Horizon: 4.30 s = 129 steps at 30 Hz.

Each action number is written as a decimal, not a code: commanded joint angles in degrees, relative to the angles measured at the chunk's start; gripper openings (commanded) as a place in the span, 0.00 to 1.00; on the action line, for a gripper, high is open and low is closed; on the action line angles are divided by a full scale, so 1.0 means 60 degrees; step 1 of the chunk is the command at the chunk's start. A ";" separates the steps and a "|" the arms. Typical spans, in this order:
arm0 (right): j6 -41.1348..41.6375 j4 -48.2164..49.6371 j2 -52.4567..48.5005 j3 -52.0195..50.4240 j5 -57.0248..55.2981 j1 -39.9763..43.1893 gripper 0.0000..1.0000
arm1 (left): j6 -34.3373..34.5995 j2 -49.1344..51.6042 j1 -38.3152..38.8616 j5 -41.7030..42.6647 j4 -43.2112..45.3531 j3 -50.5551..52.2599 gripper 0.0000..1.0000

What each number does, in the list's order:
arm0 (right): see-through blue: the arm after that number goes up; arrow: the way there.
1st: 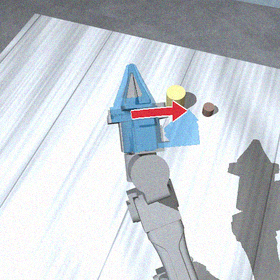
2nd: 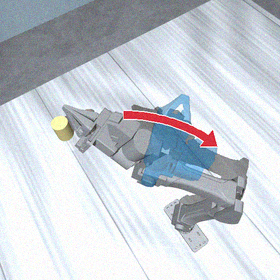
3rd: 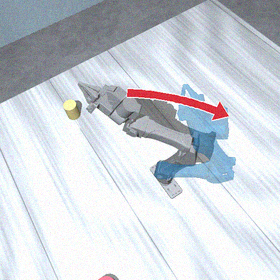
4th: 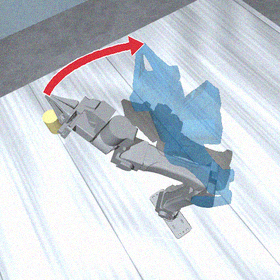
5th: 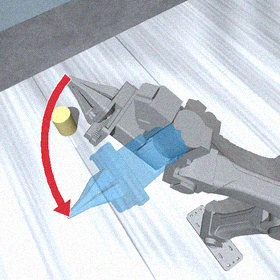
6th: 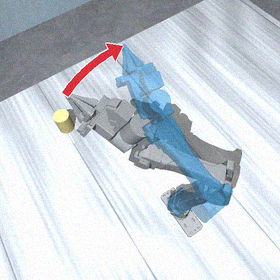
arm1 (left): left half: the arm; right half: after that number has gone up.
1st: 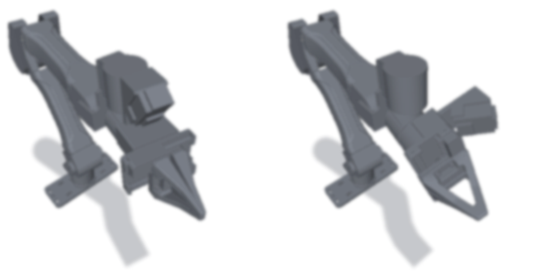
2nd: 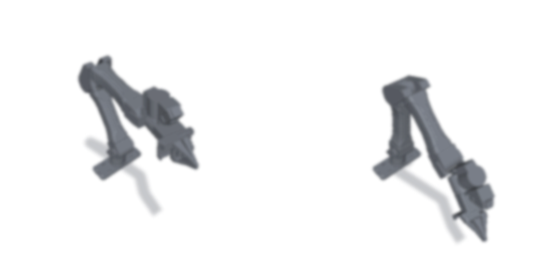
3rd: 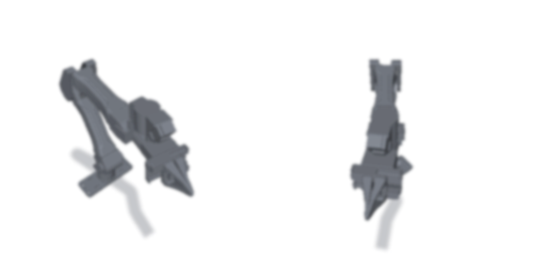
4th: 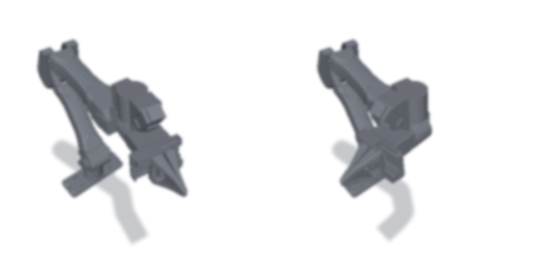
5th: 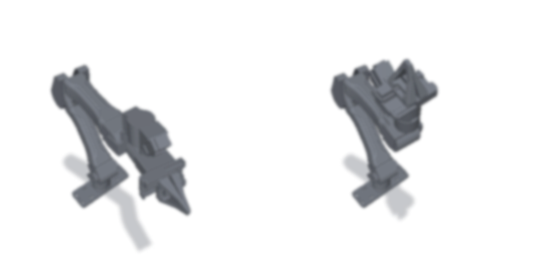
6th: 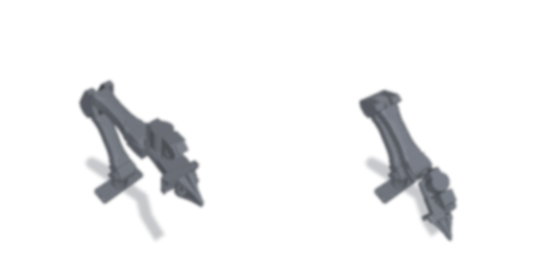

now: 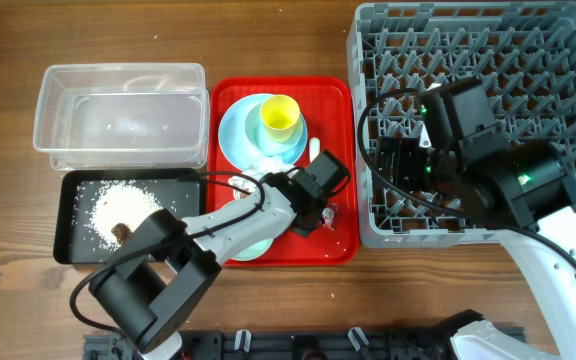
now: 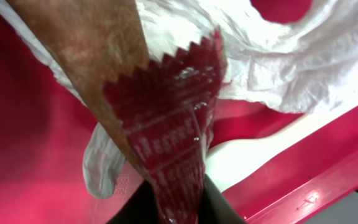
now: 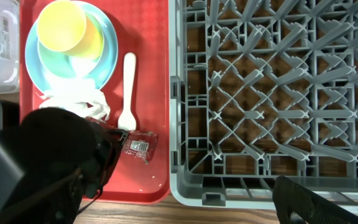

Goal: Sort waste into correct bins and load items into the dishwasher rack
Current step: 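Grasp the red wrapper on the red tray with the left gripper, then carry the red wrapper to the clear bin and release it, then reach the left gripper to the white tissue and grasp it, then carry the white tissue to the clear bin and release it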

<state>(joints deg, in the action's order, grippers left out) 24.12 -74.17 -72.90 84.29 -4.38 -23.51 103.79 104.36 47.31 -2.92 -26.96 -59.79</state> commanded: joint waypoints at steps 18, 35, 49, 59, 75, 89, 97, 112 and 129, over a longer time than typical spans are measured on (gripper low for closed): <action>-0.0091 0.0011 -0.0011 0.0127 -0.0193 0.0018 1.00 | -0.3523 -0.3861 -0.6204 -0.0444 0.0470 -0.0011 0.05; -0.0091 0.0011 -0.0011 0.0127 -0.0193 0.0022 1.00 | -0.6273 -0.1756 -0.8601 -0.0546 0.2463 -0.0022 0.90; -0.0091 0.0015 -0.0011 0.0127 -0.0193 0.0022 1.00 | -0.9803 -0.5912 -0.3453 0.0015 -0.3158 -0.0036 0.78; -0.0091 0.0022 -0.0011 0.0127 -0.0193 0.0022 1.00 | -1.1581 -0.2095 -0.1319 -0.1100 -0.1745 -0.0036 0.74; -0.0091 0.0029 -0.0011 0.0127 -0.0193 0.0018 1.00 | -1.2298 -0.0710 -0.1045 -0.1778 -0.0900 -0.0022 0.82; -0.0087 0.0029 -0.0011 0.0127 -0.0193 0.0022 1.00 | -1.2302 0.0412 -0.1045 -0.1851 -0.0171 -0.0018 0.72; -0.0091 0.0029 -0.0011 0.0127 -0.0193 0.0018 1.00 | -1.2302 -0.0481 -0.1045 -0.1858 -0.0149 -0.0022 0.04; -0.0091 0.0029 -0.0011 0.0127 -0.0193 0.0018 1.00 | -1.2553 -0.4262 -0.1519 -0.6320 0.0135 -0.0022 0.04; -0.0091 0.0029 -0.0011 0.0127 -0.0193 0.0018 1.00 | -1.2517 -0.1840 -0.7930 -0.1829 0.2433 -0.0022 0.95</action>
<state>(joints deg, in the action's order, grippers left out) 24.12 -74.15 -72.95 84.27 -4.58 -23.46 29.04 93.17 0.05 -16.27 -12.60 -60.03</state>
